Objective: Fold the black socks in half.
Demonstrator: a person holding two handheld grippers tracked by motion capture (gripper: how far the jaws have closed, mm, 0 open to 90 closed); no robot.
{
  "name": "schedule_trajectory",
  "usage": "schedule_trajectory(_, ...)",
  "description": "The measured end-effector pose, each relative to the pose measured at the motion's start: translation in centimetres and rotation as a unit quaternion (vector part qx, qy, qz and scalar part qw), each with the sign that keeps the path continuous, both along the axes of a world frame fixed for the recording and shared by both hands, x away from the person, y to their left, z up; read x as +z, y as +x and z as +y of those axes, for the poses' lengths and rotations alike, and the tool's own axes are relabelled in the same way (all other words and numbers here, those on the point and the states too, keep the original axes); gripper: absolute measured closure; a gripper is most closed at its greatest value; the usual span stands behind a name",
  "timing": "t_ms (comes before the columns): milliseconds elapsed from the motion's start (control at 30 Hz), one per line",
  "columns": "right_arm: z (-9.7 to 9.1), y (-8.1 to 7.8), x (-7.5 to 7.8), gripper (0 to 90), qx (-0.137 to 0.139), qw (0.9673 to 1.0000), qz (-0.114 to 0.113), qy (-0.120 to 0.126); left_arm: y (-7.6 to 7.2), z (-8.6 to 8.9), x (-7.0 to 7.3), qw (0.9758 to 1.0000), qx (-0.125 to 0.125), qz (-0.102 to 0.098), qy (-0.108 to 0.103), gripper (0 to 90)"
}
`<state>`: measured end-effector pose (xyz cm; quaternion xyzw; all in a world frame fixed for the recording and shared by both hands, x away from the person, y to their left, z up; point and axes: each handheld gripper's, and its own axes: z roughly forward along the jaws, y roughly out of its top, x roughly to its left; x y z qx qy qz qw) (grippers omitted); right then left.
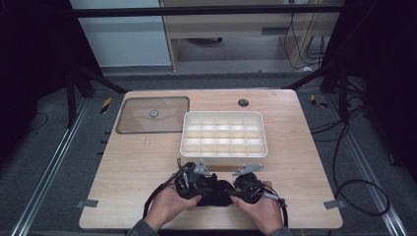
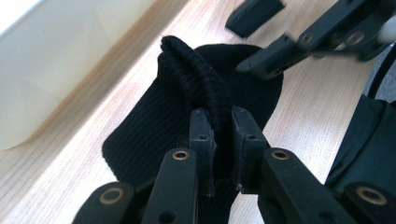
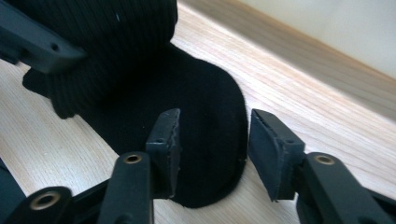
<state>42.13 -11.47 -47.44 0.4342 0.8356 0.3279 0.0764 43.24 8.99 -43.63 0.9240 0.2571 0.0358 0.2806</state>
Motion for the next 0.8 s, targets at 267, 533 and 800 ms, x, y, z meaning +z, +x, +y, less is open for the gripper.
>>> schedule_trajectory(267, -1.3, -0.4, 0.4, 65.2, -0.001, 1.0, 0.001, -0.002, -0.1, -0.8, -1.0, 0.9999, -0.004, 0.003, 0.014, 80.1)
schedule_trajectory(533, -1.3, -0.3, -0.4, 79.9, 0.003, 0.9998, 0.017, -0.004, -0.3, -1.3, -1.6, 0.9998, -0.005, 0.004, 0.019, 79.1)
schedule_trajectory(800, -0.9, -0.3, -0.5, 82.8, 0.013, 0.9997, 0.021, -0.002, -0.5, -1.5, -1.5, 0.9999, -0.008, 0.002, 0.014, 76.3)
